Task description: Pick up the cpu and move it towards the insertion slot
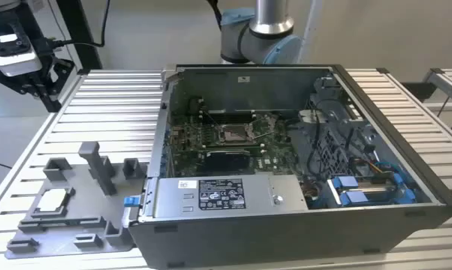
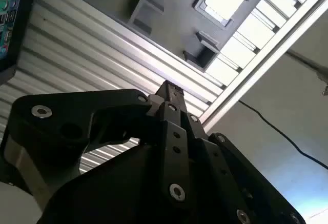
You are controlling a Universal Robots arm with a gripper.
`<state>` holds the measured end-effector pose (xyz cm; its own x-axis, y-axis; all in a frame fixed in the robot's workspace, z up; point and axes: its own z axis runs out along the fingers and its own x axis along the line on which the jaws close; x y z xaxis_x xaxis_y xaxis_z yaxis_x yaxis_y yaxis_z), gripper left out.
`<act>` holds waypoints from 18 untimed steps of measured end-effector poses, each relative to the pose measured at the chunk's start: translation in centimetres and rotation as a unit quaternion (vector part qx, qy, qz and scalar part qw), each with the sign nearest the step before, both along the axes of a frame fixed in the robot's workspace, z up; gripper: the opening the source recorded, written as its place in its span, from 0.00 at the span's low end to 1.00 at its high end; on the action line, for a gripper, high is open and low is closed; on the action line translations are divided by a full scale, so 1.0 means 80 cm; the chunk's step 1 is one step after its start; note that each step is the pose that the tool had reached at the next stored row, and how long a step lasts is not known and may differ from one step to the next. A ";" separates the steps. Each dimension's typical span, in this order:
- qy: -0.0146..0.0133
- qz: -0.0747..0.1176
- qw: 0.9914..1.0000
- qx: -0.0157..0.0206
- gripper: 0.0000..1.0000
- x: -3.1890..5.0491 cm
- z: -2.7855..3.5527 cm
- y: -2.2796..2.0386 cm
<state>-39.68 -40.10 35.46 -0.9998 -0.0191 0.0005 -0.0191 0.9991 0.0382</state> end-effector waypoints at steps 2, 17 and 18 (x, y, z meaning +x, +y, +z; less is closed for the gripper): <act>0.000 0.000 1.000 0.000 0.00 0.000 0.0000 0.0000; 0.000 0.000 1.000 0.000 0.00 -0.008 0.0000 -0.0063; 0.000 0.000 1.000 0.000 0.00 -0.009 0.0000 -0.0073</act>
